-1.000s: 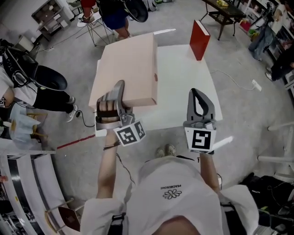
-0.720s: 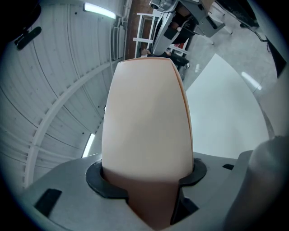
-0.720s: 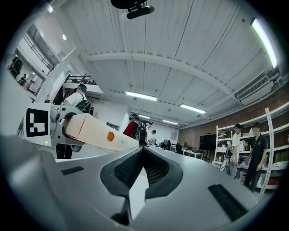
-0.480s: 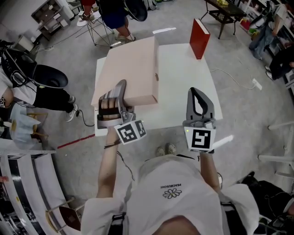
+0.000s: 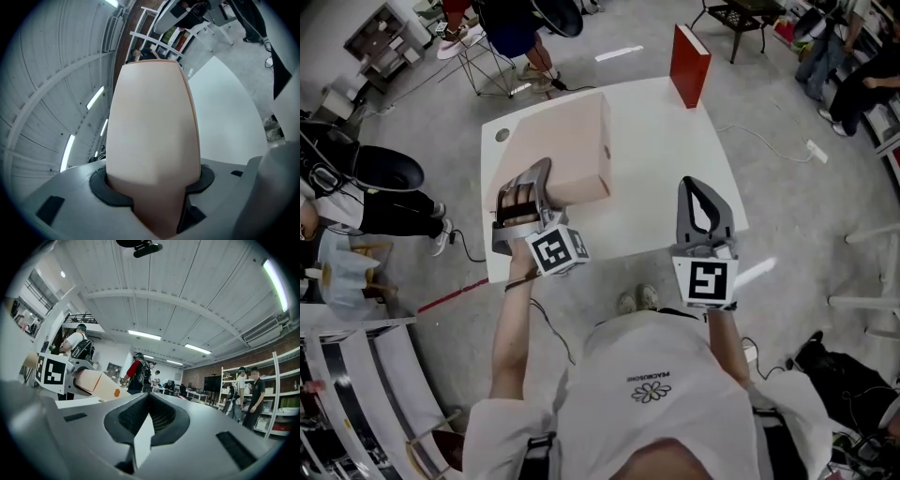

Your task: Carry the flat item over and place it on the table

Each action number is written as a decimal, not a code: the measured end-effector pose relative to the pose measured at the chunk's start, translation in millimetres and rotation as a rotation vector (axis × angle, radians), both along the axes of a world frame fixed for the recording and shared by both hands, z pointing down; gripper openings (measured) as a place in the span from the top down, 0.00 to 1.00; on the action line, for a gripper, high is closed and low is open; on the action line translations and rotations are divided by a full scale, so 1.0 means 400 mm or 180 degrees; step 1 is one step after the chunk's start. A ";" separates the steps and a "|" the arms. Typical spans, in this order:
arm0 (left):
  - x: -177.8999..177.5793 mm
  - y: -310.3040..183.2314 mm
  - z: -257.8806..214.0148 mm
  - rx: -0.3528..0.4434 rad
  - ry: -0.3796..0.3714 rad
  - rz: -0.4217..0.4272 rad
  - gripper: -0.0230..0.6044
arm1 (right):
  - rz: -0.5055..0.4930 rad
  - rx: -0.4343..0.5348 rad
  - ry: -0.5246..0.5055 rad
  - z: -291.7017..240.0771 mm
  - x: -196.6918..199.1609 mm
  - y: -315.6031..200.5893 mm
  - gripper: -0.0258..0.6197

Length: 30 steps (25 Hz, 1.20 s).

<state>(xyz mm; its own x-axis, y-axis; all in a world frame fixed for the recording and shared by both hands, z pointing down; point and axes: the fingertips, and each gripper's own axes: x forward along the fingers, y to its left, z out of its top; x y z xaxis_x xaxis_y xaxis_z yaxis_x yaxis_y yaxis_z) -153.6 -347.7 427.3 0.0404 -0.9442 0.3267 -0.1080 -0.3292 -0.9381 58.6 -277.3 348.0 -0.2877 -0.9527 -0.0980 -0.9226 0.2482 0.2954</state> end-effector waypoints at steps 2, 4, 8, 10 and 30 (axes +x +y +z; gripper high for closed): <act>0.008 -0.014 0.022 -0.0082 -0.0047 0.0001 0.50 | 0.0038 -0.0013 0.0001 0.004 0.018 0.002 0.94; 0.018 -0.030 0.045 -0.0163 -0.0068 -0.0006 0.50 | 0.0087 -0.0028 -0.0016 0.008 0.039 0.002 0.94; 0.019 -0.053 0.095 -0.0310 -0.0124 -0.0009 0.50 | 0.0178 -0.0050 -0.0014 0.015 0.066 0.007 0.94; 0.014 -0.059 0.119 -0.0371 -0.0177 -0.0015 0.50 | 0.0206 -0.0066 0.0003 0.020 0.071 0.012 0.94; 0.028 -0.107 0.229 -0.0618 -0.0453 0.0012 0.50 | 0.0272 -0.0182 0.0073 0.044 0.093 -0.001 0.94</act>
